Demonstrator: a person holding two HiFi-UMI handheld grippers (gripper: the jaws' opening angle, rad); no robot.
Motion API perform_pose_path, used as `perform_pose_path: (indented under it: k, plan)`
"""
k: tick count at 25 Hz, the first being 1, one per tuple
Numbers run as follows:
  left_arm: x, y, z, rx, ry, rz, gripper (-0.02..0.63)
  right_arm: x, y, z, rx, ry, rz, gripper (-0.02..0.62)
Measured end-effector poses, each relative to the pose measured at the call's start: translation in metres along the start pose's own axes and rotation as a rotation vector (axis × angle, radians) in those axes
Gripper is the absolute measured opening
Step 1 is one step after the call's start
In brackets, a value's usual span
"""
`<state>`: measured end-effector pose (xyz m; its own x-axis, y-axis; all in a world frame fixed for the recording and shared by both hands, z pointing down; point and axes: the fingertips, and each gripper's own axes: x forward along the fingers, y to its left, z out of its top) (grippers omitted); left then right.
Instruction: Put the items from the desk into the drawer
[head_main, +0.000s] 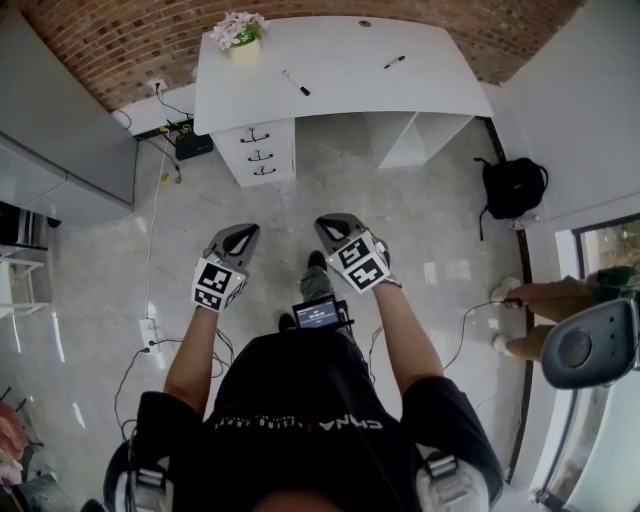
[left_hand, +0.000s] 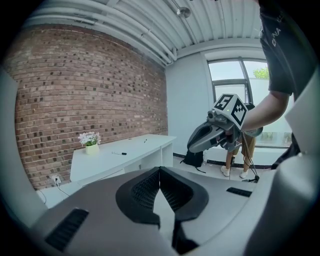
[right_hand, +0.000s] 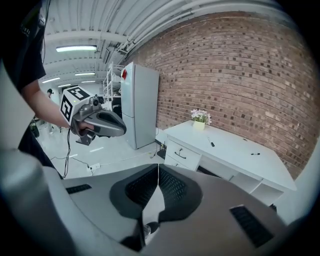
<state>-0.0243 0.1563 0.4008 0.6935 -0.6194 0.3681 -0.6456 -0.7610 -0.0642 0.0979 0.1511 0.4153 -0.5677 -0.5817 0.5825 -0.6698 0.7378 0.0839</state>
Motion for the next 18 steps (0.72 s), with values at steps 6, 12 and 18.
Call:
perform_pose_path:
  k: [6, 12, 18]
  plan:
    - [0.056, 0.047, 0.020, -0.008, 0.031, 0.031, 0.011, 0.046, -0.068, 0.023, 0.003, -0.025, 0.033, 0.015]
    - [0.123, 0.088, 0.062, 0.004, 0.053, 0.074, 0.011, 0.070, -0.149, 0.052, -0.002, -0.051, 0.076, 0.015]
    - [0.162, 0.116, 0.081, 0.000, 0.057, 0.101, 0.011, 0.098, -0.195, 0.065, -0.024, -0.051, 0.112, 0.015]
